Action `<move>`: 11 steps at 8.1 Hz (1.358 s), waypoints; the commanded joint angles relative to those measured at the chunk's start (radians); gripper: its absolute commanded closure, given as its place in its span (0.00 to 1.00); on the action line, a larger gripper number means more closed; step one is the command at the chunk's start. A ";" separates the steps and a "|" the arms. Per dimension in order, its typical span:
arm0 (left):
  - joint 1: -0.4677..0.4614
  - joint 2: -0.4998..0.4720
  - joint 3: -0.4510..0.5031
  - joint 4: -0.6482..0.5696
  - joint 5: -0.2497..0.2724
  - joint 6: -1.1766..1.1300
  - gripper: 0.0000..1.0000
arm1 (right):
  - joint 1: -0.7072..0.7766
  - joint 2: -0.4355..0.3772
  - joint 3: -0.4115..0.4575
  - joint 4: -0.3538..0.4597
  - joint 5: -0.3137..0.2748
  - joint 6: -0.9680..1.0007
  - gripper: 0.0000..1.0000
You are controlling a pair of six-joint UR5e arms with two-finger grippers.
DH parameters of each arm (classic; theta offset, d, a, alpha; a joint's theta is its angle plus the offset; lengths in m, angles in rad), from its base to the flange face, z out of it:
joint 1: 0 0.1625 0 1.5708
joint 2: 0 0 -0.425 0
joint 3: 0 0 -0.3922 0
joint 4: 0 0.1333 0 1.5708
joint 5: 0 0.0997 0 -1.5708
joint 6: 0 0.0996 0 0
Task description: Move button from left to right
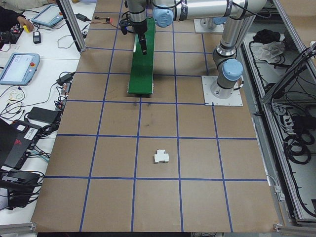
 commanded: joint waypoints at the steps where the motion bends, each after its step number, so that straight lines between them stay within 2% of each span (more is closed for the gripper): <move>1: -0.001 0.005 -0.005 0.000 0.006 0.000 0.00 | 0.000 0.023 0.014 0.018 -0.015 0.004 0.00; 2: -0.001 0.010 -0.006 0.000 0.008 0.000 0.00 | 0.000 0.026 0.025 0.040 -0.031 0.000 0.00; 3: 0.000 0.013 -0.006 0.000 0.008 0.000 0.00 | 0.000 0.035 0.025 0.038 -0.070 -0.004 0.00; 4: -0.001 0.013 -0.005 -0.002 0.006 0.000 0.00 | -0.001 0.063 0.027 0.038 -0.148 -0.007 0.00; 5: -0.001 0.004 0.004 -0.002 0.003 0.000 0.00 | -0.001 0.069 0.037 0.040 -0.193 -0.009 0.00; 6: -0.001 0.005 0.004 -0.002 0.008 0.000 0.00 | -0.001 0.071 0.040 0.040 -0.207 -0.012 0.02; 7: 0.000 0.005 0.003 0.000 0.008 0.000 0.00 | -0.003 0.074 0.040 0.040 -0.265 -0.027 0.55; 8: 0.000 0.005 0.003 0.000 0.008 0.000 0.00 | -0.008 0.074 0.040 0.041 -0.273 -0.026 0.94; 9: -0.001 0.005 0.003 0.000 0.008 0.000 0.00 | -0.008 0.074 0.040 0.073 -0.279 -0.023 1.00; 11: -0.001 0.007 0.004 -0.002 0.008 0.000 0.00 | -0.037 0.065 0.039 0.078 -0.298 -0.042 1.00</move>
